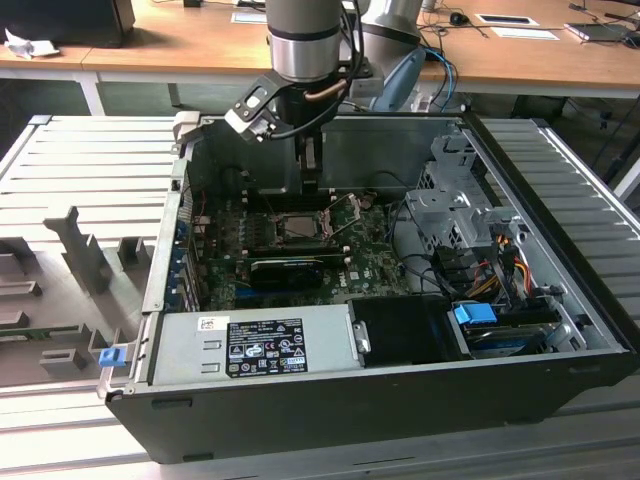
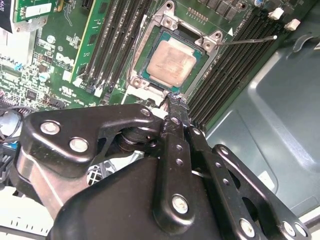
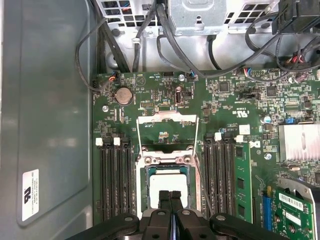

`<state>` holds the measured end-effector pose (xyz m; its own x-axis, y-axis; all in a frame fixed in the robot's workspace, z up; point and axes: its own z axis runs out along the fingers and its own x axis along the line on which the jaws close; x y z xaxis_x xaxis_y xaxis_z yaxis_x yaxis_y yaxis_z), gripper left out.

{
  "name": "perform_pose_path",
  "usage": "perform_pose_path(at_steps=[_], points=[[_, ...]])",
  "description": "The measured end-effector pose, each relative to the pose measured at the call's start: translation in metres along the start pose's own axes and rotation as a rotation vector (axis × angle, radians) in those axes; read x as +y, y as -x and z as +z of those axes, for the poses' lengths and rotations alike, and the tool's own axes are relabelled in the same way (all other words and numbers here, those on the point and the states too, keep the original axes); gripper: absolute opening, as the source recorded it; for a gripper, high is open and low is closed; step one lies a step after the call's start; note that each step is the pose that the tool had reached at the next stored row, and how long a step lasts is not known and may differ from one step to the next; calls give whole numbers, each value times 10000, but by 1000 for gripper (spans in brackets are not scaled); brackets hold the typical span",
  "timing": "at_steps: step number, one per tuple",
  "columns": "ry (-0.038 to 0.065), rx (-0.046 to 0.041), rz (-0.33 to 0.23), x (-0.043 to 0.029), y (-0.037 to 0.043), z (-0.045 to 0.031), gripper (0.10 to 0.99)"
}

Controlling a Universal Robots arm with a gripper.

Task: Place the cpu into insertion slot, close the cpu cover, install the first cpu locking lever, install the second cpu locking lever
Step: 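Close the cpu cover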

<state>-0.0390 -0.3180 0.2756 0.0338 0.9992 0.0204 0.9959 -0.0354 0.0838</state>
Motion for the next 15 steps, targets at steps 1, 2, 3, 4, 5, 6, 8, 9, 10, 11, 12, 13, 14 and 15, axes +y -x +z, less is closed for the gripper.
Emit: perform_pose_path(at_steps=[1,2,3,4,5,6,8,9,10,11,12,13,14,15], points=[[0,0,1,0,0,-3,106],[0,0,1,1,0,-6,106],[0,0,1,1,0,-8,106],[0,0,1,1,0,-10,106],[0,0,1,1,0,-12,106],[0,-1,2,1,0,-13,106],[0,-1,2,1,0,-16,106],[0,0,3,2,0,-18,106],[0,0,3,2,0,-19,106],[0,0,3,2,0,-20,106],[-1,-1,4,2,0,-22,106],[0,-1,4,2,0,-23,106],[0,-1,5,2,0,-27,106],[0,-1,5,3,-1,-30,106]])
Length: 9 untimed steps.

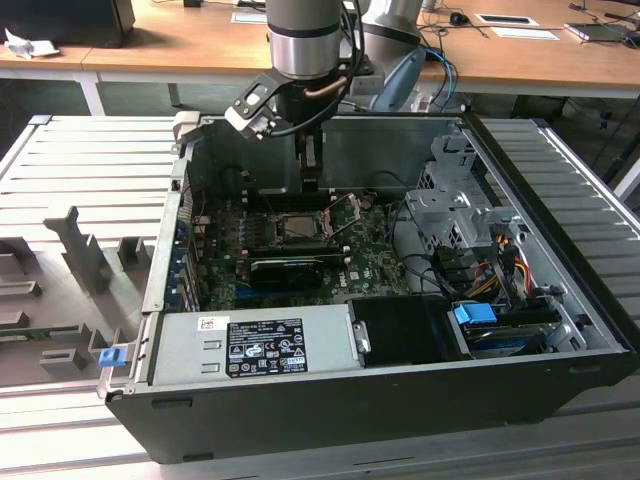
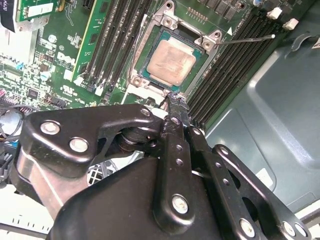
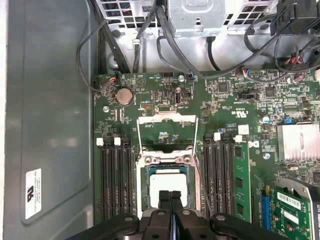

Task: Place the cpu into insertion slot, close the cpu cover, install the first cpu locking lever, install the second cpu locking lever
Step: 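Close the cpu cover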

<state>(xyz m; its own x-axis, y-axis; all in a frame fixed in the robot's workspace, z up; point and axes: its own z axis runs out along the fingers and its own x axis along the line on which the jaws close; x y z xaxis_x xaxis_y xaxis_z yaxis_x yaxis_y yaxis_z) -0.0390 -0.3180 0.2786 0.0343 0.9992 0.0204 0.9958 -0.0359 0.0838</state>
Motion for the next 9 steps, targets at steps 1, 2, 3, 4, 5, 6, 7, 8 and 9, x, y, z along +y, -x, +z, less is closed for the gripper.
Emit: perform_pose_path(at_steps=[1,2,3,4,5,6,7,8,9], points=[[0,0,1,0,0,-2,106],[0,0,2,0,0,-6,106],[0,0,3,1,0,-10,106],[1,0,3,1,0,-13,106],[0,0,4,1,0,-15,106],[0,0,5,1,0,-17,106],[1,1,6,2,0,-19,106],[1,0,6,2,-1,-21,106],[0,-1,7,2,0,-23,106]])
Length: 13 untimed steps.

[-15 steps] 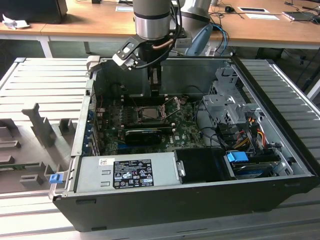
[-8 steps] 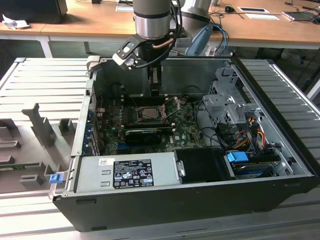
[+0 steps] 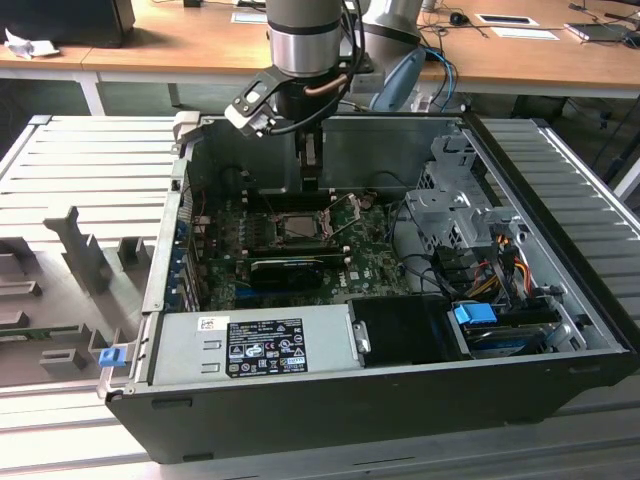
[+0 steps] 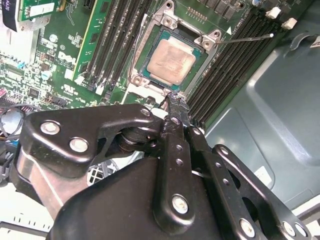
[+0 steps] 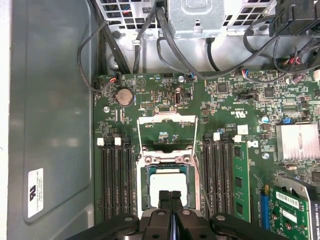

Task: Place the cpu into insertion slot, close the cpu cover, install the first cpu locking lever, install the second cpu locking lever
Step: 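Close the cpu cover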

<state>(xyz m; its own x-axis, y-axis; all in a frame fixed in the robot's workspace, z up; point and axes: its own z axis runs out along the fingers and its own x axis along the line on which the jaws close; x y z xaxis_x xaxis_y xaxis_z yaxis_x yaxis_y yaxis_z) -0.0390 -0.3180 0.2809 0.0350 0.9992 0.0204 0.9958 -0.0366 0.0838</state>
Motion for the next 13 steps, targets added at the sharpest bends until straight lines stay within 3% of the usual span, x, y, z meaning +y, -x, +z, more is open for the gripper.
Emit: perform_pose_path(at_steps=[7,13], points=[[-2,-3,4,2,0,-22,106],[0,1,6,8,-2,-83,106]])
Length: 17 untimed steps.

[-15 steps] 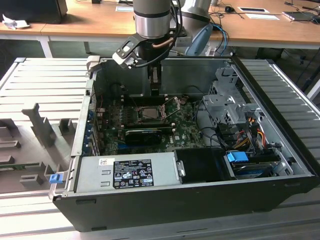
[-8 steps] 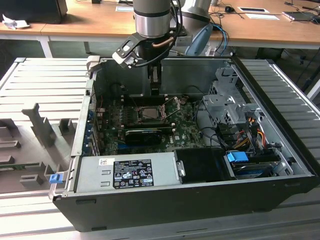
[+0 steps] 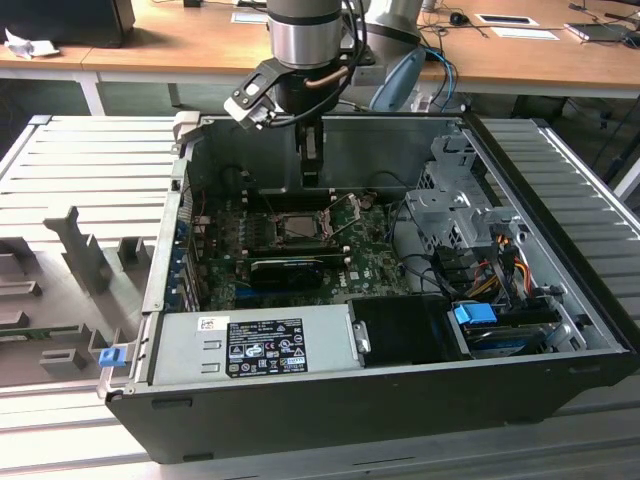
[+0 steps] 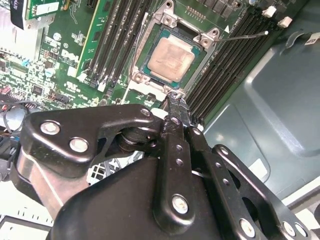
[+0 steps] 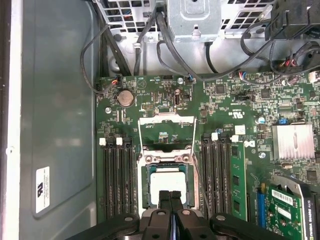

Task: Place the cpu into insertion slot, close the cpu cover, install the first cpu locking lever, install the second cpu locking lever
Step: 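Close the cpu cover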

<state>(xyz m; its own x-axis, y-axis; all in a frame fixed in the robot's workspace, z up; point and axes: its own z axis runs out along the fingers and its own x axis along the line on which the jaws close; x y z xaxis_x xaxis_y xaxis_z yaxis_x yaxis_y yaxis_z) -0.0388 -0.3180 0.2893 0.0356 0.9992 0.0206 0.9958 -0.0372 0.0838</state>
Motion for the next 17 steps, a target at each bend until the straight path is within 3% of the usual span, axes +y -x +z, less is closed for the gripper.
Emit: perform_pose_path(at_steps=[6,17], points=[[-40,-4,0,61,0,4,106],[-47,-4,0,69,0,4,106]])
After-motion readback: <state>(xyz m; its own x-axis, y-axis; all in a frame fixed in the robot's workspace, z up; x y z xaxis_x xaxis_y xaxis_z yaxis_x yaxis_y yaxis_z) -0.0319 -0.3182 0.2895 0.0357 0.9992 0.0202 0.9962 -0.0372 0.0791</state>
